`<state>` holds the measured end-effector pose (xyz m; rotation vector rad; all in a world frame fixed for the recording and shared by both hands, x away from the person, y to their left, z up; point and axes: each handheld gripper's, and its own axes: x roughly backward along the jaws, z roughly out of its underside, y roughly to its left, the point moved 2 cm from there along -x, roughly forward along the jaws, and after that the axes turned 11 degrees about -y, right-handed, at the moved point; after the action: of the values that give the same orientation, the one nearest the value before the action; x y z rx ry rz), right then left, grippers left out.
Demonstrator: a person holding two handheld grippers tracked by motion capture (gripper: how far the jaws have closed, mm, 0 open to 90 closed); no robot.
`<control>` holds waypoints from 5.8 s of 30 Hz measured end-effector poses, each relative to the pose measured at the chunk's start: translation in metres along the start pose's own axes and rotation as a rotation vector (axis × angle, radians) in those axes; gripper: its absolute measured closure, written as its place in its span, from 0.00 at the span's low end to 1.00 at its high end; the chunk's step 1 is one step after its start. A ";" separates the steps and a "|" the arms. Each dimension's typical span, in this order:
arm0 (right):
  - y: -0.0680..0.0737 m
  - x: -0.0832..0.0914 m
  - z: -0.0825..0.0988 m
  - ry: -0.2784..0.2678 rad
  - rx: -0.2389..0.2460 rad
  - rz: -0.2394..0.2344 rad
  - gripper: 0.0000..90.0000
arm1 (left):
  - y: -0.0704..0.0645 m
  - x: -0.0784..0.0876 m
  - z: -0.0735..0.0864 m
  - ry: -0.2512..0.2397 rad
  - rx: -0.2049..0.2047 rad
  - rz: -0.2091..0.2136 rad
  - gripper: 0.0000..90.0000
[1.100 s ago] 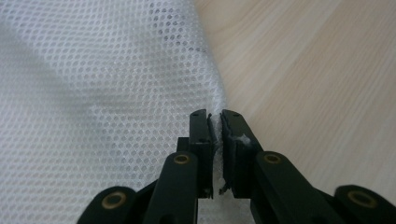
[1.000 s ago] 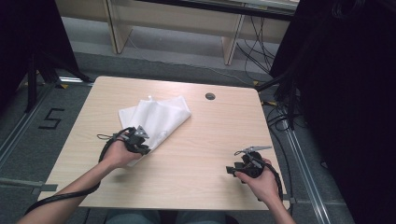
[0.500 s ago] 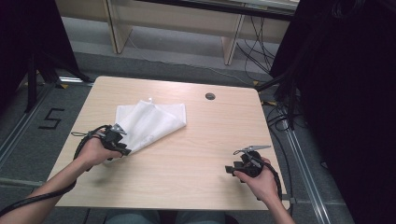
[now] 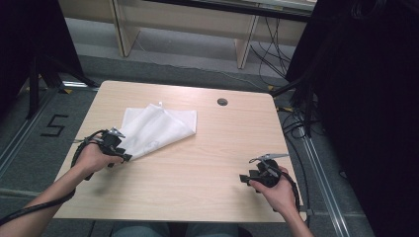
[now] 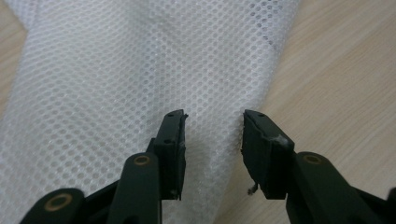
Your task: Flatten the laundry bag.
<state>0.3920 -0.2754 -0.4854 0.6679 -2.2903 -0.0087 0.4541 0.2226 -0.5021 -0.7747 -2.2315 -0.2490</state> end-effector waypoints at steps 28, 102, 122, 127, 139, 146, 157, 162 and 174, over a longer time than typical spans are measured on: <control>-0.001 0.003 0.000 0.031 0.024 -0.007 0.54 | 0.023 -0.058 -0.057 -0.167 0.149 -0.153 0.47; -0.002 -0.002 0.001 0.000 0.008 -0.017 0.53 | 0.030 -0.081 -0.091 -0.181 0.150 -0.193 0.47; -0.001 0.002 0.001 0.038 0.025 -0.017 0.53 | 0.024 -0.093 -0.075 -0.102 0.064 -0.170 0.78; -0.001 0.001 0.001 0.032 0.025 -0.019 0.53 | 0.023 -0.091 -0.076 -0.088 0.047 -0.194 0.96; -0.001 0.000 0.001 0.030 0.024 -0.021 0.53 | 0.023 -0.079 -0.079 -0.136 0.087 -0.174 0.99; -0.001 -0.002 0.001 0.024 0.021 -0.018 0.53 | 0.018 -0.065 -0.084 -0.179 0.096 -0.144 1.00; -0.001 0.000 0.000 0.066 0.036 -0.015 0.53 | 0.013 -0.056 -0.086 -0.206 0.118 -0.109 1.00; -0.001 -0.002 0.001 0.042 0.029 -0.017 0.53 | 0.006 -0.045 -0.090 -0.200 0.088 -0.089 1.00; 0.000 0.000 0.000 0.062 0.033 -0.019 0.53 | -0.015 -0.019 -0.093 -0.254 0.047 0.004 1.00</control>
<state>0.3921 -0.2750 -0.4856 0.6969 -2.2291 0.0402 0.5102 0.1648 -0.4499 -0.8230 -2.4641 -0.0995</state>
